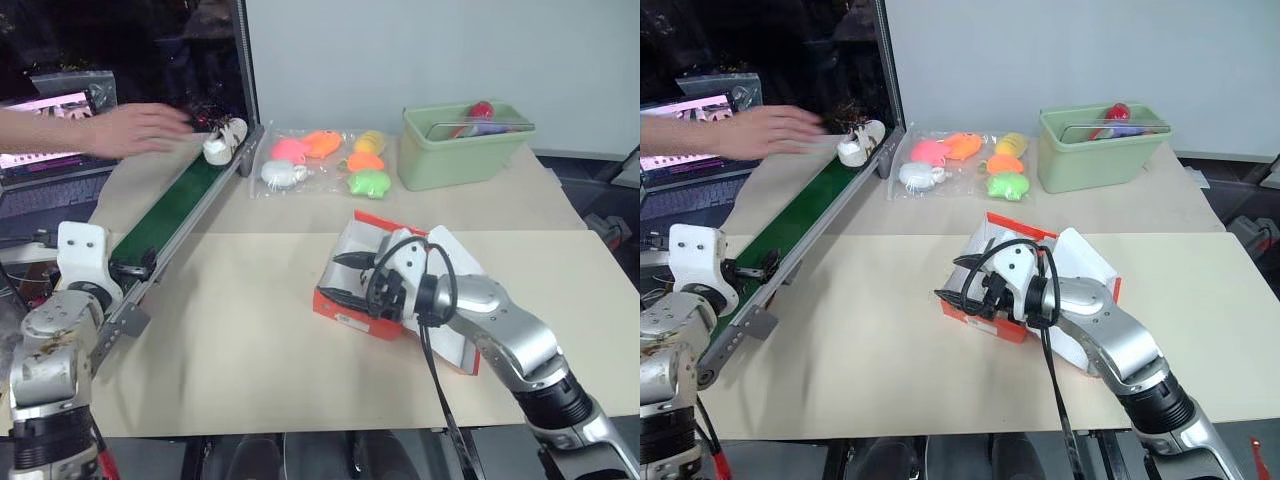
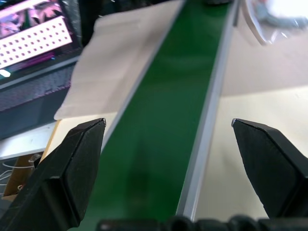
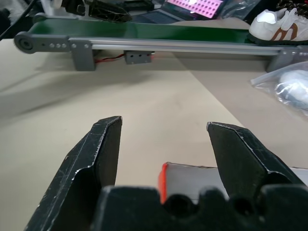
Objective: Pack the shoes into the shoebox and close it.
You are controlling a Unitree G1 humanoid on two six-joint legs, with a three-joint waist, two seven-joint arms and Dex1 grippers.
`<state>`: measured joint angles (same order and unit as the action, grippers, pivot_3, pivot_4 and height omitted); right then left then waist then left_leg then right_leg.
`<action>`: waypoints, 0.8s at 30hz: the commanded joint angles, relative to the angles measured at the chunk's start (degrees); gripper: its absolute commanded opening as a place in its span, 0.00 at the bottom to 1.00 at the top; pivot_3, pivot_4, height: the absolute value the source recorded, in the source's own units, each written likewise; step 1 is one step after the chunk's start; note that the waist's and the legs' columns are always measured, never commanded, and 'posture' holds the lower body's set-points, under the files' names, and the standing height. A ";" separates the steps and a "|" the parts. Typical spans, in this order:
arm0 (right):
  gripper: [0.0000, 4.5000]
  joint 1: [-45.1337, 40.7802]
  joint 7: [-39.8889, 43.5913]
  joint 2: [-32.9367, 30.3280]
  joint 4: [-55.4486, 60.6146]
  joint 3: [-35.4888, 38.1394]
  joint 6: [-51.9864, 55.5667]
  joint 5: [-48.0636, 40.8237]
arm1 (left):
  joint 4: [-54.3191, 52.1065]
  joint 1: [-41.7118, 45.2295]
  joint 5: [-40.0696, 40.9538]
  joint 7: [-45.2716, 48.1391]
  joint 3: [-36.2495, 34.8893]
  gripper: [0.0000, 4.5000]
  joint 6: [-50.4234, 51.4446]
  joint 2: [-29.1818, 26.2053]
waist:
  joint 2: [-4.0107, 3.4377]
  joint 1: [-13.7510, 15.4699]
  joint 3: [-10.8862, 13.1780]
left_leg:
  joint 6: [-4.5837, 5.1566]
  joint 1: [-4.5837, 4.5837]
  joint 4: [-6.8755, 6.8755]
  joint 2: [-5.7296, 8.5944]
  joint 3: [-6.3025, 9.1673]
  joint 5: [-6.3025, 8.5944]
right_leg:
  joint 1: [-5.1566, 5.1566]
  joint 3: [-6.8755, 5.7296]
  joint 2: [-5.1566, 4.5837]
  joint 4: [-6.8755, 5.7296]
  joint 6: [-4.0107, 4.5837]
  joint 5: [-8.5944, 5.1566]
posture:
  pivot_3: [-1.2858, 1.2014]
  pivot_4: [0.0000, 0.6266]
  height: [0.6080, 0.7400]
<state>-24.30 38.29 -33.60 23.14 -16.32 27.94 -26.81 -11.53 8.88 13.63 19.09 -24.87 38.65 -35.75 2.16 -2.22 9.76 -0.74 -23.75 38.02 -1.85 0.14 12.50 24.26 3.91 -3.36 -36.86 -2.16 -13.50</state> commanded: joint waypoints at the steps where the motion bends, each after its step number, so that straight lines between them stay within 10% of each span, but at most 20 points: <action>1: 0.76 -0.08 1.24 0.91 1.97 0.24 -0.56 1.29 | 1.25 -0.84 1.75 2.32 -2.28 1.00 -0.26 -1.20 | 0.00 -0.06 0.00 | 0.00 0.00 0.00 0.00 0.00 0.00 | 0.00 0.00 0.00 0.00 0.00 0.00 | 0.52 0.24 0.92; 24: 0.76 0.77 2.15 3.94 1.31 0.97 0.85 6.86 | 10.92 -2.96 2.80 9.58 -1.63 1.00 -10.66 -4.45 | 0.01 -0.10 0.00 | 0.00 0.00 0.00 -0.01 -0.01 0.00 | 0.03 0.00 -0.01 -0.05 0.02 -0.01 | 0.52 0.24 0.92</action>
<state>-23.77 39.89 -29.53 21.96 -16.91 28.40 -19.31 0.77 5.34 15.98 28.72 -26.06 28.92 -39.97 2.16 -2.32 9.75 -0.75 -23.75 38.02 -1.86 0.13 12.50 24.29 3.91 -3.37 -36.92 -2.15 -13.51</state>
